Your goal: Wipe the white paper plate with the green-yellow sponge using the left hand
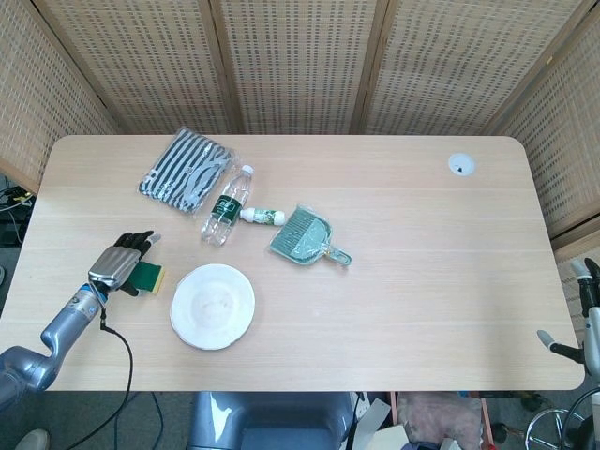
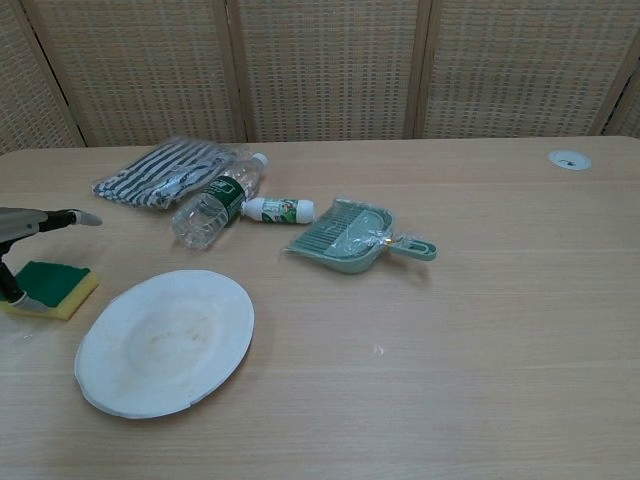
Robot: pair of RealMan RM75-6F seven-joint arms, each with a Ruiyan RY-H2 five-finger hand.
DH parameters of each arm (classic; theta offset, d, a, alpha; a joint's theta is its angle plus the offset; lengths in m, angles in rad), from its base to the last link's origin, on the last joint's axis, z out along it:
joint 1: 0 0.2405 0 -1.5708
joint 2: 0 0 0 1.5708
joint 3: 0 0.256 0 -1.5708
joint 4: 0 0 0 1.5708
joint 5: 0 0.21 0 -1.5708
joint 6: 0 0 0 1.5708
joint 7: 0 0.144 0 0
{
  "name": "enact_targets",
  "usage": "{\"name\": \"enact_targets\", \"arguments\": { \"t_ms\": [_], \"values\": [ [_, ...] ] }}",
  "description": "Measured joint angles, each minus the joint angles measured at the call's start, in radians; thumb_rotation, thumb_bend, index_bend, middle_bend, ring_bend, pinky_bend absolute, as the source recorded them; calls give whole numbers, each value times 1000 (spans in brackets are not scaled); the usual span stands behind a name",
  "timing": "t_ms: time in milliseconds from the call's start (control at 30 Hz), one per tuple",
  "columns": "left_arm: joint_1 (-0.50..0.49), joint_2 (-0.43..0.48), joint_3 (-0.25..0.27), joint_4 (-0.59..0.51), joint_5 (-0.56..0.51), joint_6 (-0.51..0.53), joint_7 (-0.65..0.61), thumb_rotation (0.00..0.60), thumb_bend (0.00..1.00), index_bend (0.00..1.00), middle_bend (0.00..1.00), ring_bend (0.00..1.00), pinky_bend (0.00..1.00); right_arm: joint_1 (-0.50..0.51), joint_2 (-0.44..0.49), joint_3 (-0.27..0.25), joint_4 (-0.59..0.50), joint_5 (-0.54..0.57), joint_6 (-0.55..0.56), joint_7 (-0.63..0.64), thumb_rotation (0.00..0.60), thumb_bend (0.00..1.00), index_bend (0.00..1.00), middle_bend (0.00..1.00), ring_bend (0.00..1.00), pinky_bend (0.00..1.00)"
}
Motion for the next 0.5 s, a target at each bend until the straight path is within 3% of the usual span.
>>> {"name": "enact_targets", "arguments": {
  "t_ms": [267, 500],
  "values": [
    [79, 175, -87, -331, -144, 142, 136, 600, 0, 0, 0, 0, 0, -6, 0, 8, 1, 11, 21, -16, 600, 0, 0, 0, 0, 0],
    [220, 323, -141, -675, -330, 411, 410, 600, 0, 0, 0, 0, 0, -2, -4, 13, 6, 23, 16, -25, 600, 0, 0, 0, 0, 0]
  ]
}}
